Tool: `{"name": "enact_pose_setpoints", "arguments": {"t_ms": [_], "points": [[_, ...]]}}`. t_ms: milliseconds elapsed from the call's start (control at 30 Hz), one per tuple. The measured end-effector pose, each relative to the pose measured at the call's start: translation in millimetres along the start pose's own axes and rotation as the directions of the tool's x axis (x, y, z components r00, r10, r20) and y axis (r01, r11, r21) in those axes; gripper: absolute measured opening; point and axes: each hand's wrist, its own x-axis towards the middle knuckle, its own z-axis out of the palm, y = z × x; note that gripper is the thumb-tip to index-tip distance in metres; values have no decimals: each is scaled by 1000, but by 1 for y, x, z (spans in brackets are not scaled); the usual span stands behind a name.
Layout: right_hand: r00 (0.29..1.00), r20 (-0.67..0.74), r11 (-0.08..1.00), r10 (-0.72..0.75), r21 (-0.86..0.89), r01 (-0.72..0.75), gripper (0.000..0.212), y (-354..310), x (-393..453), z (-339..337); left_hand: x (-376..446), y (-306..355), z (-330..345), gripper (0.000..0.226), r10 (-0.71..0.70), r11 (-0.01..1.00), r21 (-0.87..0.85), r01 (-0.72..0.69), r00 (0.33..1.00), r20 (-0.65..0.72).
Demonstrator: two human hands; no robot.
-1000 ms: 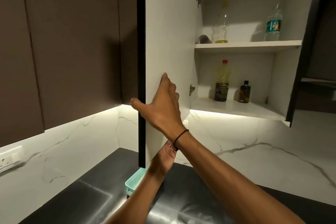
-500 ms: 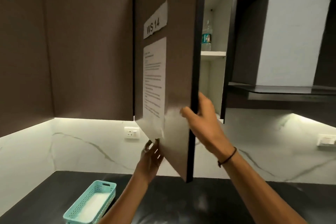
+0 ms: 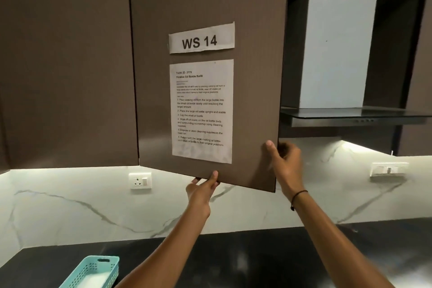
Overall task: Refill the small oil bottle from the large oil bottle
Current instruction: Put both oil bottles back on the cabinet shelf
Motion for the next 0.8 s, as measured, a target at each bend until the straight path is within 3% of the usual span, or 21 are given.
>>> {"name": "enact_pose_setpoints", "arguments": {"t_ms": [200, 367, 467, 600, 800], "points": [[971, -91, 973, 220, 98, -211, 42, 64, 11, 28, 33, -3, 20, 50, 22, 996, 86, -19, 999, -33], [950, -201, 967, 241, 134, -217, 40, 85, 39, 52, 62, -6, 28, 37, 63, 978, 203, -44, 994, -92], [936, -242, 966, 255, 101, -237, 56, 102, 58, 64, 79, -6, 26, 27, 93, 941, 336, -36, 984, -155], [921, -239, 952, 307, 70, -299, 82, 127, 83, 74, 93, -2, 22, 45, 143, 842, 539, -8, 968, -208], [914, -227, 939, 336, 4, -344, 82, 133, 110, 83, 123, -8, 14, 61, 138, 810, 587, 3, 971, -197]]}}
